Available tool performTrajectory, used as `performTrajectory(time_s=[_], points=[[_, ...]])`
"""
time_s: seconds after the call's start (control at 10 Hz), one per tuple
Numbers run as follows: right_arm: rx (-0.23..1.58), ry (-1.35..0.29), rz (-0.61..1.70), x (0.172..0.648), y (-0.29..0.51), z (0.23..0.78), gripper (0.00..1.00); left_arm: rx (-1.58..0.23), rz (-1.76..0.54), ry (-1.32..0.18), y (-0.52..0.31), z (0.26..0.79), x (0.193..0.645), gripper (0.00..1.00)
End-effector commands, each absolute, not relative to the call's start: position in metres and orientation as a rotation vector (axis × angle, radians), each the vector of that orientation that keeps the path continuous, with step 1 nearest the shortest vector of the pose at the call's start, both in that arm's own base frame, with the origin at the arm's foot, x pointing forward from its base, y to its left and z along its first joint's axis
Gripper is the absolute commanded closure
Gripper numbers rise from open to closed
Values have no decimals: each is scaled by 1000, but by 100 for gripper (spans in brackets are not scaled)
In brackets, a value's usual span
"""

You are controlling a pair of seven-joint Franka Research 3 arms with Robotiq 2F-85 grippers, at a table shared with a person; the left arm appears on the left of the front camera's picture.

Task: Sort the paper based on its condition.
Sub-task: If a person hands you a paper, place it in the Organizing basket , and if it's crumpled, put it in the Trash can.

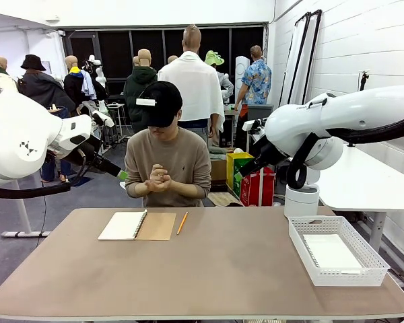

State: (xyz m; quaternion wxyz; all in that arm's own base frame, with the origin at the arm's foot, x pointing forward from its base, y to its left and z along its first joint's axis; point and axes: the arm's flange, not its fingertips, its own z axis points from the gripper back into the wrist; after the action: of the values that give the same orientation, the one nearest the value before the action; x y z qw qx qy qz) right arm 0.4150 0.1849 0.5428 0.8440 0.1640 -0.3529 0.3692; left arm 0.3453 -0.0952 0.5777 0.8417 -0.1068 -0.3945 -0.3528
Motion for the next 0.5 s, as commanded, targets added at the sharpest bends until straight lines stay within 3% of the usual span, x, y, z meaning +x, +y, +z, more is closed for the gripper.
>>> performTrajectory(time_s=[0.0, 0.4], points=[[340, -745, 781, 415, 185, 543, 0, -235, -755, -830, -94, 577, 345, 0], [340, -745, 781, 415, 185, 543, 0, -235, -755, -830, -94, 577, 345, 0]])
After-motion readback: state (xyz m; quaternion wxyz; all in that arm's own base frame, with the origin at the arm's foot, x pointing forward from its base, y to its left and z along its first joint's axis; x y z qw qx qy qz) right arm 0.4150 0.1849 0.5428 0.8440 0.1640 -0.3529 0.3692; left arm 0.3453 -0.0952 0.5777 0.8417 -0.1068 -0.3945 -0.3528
